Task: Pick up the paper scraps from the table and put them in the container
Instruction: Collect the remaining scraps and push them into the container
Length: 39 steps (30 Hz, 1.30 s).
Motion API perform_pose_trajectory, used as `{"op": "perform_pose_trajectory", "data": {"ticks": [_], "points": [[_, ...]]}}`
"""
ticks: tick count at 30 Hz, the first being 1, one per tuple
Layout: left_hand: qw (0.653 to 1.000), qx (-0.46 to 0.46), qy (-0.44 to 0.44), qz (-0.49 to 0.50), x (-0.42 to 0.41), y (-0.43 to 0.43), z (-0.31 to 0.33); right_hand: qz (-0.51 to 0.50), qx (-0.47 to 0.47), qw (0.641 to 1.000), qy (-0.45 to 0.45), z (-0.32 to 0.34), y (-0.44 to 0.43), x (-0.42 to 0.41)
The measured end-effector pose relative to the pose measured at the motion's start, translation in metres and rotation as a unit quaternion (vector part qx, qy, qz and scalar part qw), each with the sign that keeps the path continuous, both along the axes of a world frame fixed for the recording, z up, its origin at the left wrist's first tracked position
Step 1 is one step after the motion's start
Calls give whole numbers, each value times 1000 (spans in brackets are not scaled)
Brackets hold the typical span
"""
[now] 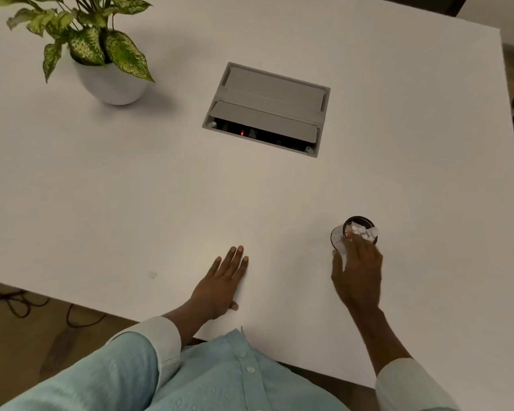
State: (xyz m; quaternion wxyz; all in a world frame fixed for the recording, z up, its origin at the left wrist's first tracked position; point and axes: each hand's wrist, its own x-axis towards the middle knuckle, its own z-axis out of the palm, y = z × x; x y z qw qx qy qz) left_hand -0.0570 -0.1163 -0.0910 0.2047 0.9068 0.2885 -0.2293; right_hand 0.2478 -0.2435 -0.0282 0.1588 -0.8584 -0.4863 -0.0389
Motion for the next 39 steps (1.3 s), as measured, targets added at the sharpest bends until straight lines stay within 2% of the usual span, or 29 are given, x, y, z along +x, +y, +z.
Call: {"op": "perform_pose_trajectory", "data": {"ticks": [2, 8, 14, 16, 19, 22, 24, 26, 29, 31, 33, 37, 39], "points": [[1000, 10, 4, -1, 0, -1, -1, 35, 5, 999, 33, -3, -1, -27], [1000, 24, -18, 6, -5, 0, 1, 132, -97, 975, 147, -19, -9, -103], [987, 46, -65, 140, -42, -4, 7, 192, -162, 951, 182, -32, -12, -146], [972, 75, -89, 204, -63, -2, 12, 208, -185, 942, 187, -33, -10, -153], [931, 105, -118, 329, -96, 8, 19, 216, -220, 935, 174, -37, -8, -156], [877, 89, -118, 457, -119, 23, 26, 208, -259, 930, 159, -43, -4, -156], [857, 68, -113, 498, -129, 32, 27, 204, -289, 923, 148, -48, -4, -157], [853, 44, -115, 507, -136, 39, 27, 206, -314, 917, 138, -49, -5, -159], [870, 24, -121, 478, -141, 42, 26, 210, -339, 908, 128, -54, -11, -166], [868, 14, -134, 479, -140, 44, 26, 208, -348, 905, 126, -58, -16, -171], [869, 14, -138, 474, -138, 47, 27, 200, -350, 907, 125, -60, -18, -175], [897, 25, -125, 423, -137, 50, 24, 185, -346, 912, 119, -62, -16, -180], [898, 16, -133, 419, -138, 55, 24, 181, -335, 916, 125, -62, -16, -181]]}}
